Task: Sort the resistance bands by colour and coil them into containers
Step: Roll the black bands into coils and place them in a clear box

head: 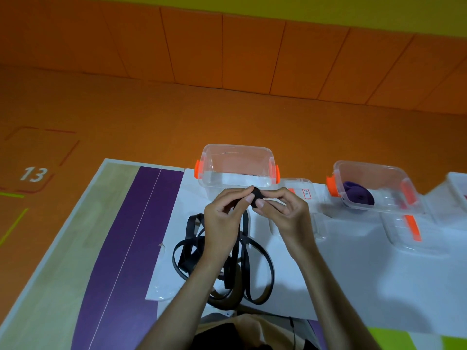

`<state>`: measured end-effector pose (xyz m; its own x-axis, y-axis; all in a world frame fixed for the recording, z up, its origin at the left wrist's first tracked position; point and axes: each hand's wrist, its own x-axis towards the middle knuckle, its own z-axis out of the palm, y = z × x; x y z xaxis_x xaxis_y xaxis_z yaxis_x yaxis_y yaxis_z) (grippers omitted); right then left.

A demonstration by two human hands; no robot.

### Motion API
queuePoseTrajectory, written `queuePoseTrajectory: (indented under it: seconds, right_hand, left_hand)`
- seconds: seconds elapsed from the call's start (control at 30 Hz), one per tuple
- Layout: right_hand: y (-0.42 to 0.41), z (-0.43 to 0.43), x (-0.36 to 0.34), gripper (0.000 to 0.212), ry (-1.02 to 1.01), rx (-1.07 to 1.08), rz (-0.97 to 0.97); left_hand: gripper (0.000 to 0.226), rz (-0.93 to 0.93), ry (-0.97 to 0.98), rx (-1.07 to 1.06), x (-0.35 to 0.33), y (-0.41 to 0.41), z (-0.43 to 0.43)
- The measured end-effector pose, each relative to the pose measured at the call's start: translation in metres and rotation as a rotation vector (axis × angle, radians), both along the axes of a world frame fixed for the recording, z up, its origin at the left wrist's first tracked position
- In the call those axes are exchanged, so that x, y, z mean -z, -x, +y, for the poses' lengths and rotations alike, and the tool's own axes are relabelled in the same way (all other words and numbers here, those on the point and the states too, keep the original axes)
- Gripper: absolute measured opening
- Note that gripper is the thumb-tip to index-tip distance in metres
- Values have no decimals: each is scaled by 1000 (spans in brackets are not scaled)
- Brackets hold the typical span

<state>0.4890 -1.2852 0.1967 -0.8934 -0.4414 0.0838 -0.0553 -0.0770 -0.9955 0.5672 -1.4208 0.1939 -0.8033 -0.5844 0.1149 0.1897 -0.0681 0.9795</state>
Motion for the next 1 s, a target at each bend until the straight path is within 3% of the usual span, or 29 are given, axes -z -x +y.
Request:
queuePoseTrajectory:
  seconds: [0.1, 0.2, 0.33, 0.5, 0.77, 0.87, 1.0]
  right_hand:
    - [2, -1, -5, 13, -76, 56, 57]
    - [6, 2, -13, 10, -51, 52, 65]
    - [7, -1, -14, 22, -5, 73, 34]
    - [5, 2, -13, 8, 14, 44, 3]
    - [9, 9, -20, 18, -89, 63, 124]
    - [8, 10, -21, 25, -113, 3, 130]
    - [7, 15, -20, 15, -103, -87, 167]
  left_hand:
    - [15, -24, 91, -13, 2, -2, 4]
    - [13, -18, 40, -65, -2, -2, 8]
    - [14, 18, -14, -24, 1, -1, 10]
    - [18, -11, 8, 15, 3, -1, 6]
    - [26, -10, 30, 20, -1, -3, 5]
    - [25, -5, -26, 47, -4, -6, 2]
    - [21, 1, -37, 12, -7, -9, -3]
